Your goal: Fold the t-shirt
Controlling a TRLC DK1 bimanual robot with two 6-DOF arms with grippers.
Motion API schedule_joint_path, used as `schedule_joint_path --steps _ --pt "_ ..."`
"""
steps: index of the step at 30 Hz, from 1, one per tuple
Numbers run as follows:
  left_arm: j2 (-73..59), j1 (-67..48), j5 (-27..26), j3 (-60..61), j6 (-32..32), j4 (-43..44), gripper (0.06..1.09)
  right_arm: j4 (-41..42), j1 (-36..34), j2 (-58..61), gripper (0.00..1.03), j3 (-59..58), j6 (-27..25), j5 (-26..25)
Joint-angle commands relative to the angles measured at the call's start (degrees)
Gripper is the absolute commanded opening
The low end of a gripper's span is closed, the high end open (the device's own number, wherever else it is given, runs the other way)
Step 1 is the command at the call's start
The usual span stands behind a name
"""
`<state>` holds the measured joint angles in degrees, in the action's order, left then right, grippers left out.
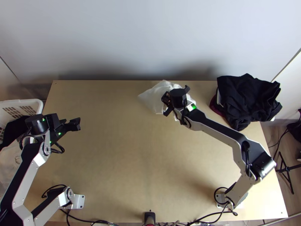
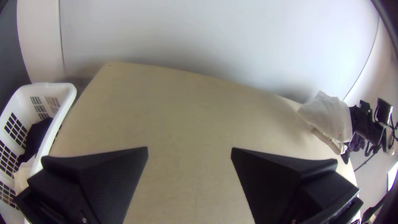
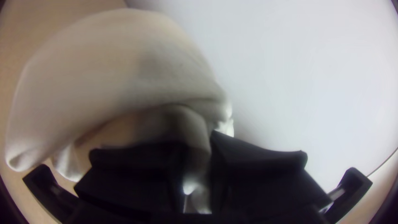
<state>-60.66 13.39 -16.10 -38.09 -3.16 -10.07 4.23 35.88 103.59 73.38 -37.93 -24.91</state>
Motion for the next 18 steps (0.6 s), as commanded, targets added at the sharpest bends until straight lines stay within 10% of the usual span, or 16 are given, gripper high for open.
schedule_joint_path --steps 1,18 --pt "1.8 -0.1 -0.3 0.1 0.0 -0.7 1.03 0.3 -0.9 -4.3 0.03 0.3 -2.7 -1.3" --pt "4.8 -0.2 -0.7 1.6 0.0 -2.7 1.03 0.0 -20.5 -9.3 0.03 9.7 -14.0 0.2"
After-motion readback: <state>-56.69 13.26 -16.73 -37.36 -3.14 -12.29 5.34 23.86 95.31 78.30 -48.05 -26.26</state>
